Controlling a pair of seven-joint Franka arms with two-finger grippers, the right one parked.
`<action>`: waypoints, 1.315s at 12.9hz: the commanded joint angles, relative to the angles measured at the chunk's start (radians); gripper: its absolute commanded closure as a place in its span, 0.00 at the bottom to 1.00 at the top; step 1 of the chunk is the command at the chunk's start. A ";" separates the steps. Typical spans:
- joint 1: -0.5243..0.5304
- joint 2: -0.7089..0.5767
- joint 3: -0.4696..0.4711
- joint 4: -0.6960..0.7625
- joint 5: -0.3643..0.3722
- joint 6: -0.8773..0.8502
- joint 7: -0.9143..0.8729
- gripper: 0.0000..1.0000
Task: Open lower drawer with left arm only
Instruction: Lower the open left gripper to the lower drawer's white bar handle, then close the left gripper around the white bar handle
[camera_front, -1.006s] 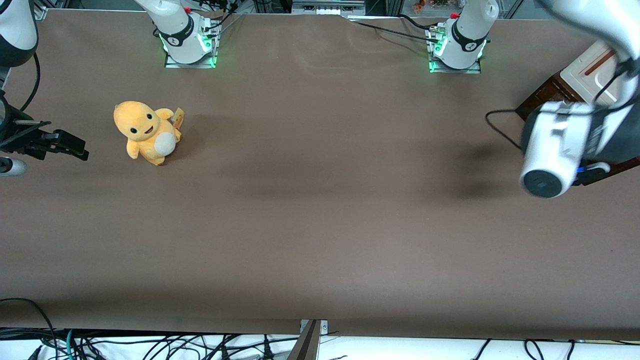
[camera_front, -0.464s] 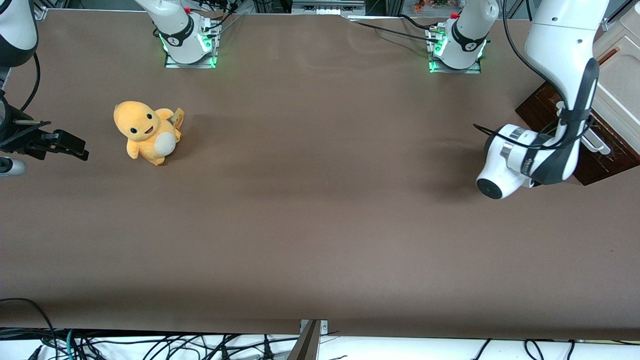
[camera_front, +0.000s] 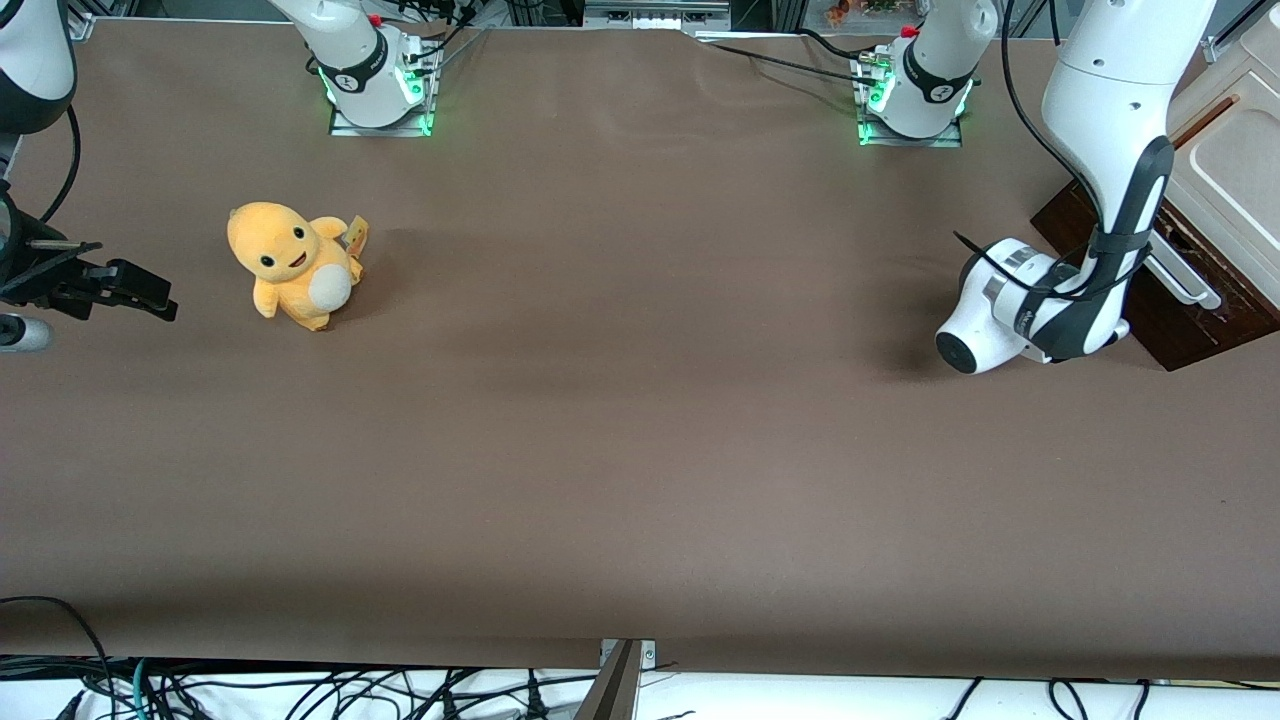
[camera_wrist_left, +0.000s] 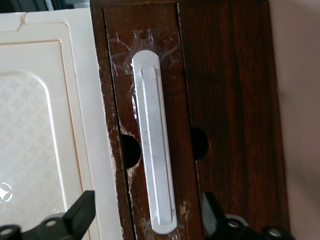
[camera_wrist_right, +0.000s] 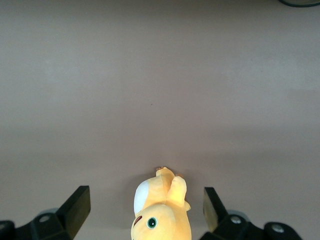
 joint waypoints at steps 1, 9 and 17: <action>0.029 0.005 -0.003 -0.029 0.075 0.017 -0.037 0.08; 0.075 0.069 -0.003 -0.041 0.133 0.017 -0.115 0.34; 0.092 0.052 -0.003 -0.035 0.132 0.012 -0.100 0.56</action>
